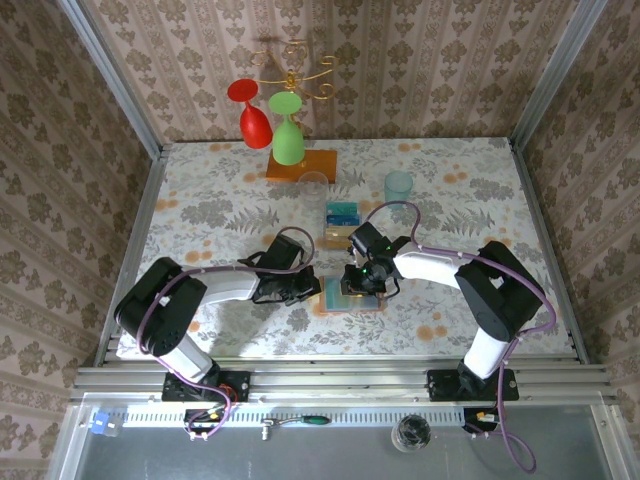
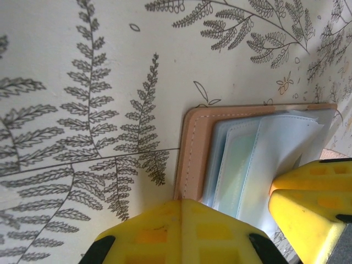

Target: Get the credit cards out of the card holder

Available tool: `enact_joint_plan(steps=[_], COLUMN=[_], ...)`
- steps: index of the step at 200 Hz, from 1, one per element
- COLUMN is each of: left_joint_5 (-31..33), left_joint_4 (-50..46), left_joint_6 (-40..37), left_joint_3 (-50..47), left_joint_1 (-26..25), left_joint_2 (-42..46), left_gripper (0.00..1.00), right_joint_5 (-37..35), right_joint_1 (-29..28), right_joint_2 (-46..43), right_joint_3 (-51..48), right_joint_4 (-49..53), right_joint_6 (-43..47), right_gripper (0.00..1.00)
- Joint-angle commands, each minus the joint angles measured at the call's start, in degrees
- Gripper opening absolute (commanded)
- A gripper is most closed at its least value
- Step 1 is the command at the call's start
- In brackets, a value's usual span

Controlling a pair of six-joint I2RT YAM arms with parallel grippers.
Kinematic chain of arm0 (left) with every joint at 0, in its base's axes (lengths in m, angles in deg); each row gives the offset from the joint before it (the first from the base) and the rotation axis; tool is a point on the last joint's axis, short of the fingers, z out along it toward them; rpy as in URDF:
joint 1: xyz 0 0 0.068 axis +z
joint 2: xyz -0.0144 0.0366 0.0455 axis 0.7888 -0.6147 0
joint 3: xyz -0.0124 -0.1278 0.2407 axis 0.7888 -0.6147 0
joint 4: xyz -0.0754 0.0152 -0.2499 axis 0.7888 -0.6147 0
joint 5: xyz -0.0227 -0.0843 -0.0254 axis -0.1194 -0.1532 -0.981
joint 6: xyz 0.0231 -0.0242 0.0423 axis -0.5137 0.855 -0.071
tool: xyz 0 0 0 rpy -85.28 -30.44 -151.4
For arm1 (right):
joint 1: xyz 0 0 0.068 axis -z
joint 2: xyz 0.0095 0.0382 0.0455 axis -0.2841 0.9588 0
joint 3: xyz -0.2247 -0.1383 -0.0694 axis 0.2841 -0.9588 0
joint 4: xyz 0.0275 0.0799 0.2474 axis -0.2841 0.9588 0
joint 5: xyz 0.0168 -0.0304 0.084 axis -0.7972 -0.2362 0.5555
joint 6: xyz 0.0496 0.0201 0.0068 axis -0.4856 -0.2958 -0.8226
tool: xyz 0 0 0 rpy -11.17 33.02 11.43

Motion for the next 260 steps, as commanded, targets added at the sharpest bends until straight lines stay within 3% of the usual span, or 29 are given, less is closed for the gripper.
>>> enact_joint_plan(steps=[1, 67, 105, 170, 260], left_joint_5=[0.7, 1.7, -1.4, -0.8, -1.4], left_joint_4=[-4.3, -8.1, 0.5, 0.9, 2.3], left_joint_6=[-1.5, -1.8, 3.4, 4.3, 5.8], left_joint_3=[2.0, 6.6, 5.6, 6.3, 7.0], left_joint_1=[0.4, -1.5, -3.1, -4.6, -5.8], left_joint_2=[2.1, 4.0, 0.5, -2.7, -4.1], left_gripper=[0.05, 0.11, 0.18, 0.21, 0.18], right_joint_5=[-0.9, 2.3, 5.4, 9.9, 10.8], right_joint_1=[0.1, 1.5, 2.9, 5.2, 5.8], right_joint_2=[-1.2, -2.5, -3.3, -3.6, -3.8], right_joint_3=[-0.7, -4.0, -6.7, -10.3, -11.9], right_joint_4=[0.8, -3.4, -7.2, -12.3, -13.6], right_joint_6=[0.5, 0.2, 0.1, -0.3, -0.5], right_gripper=[0.18, 0.17, 0.15, 0.15, 0.14])
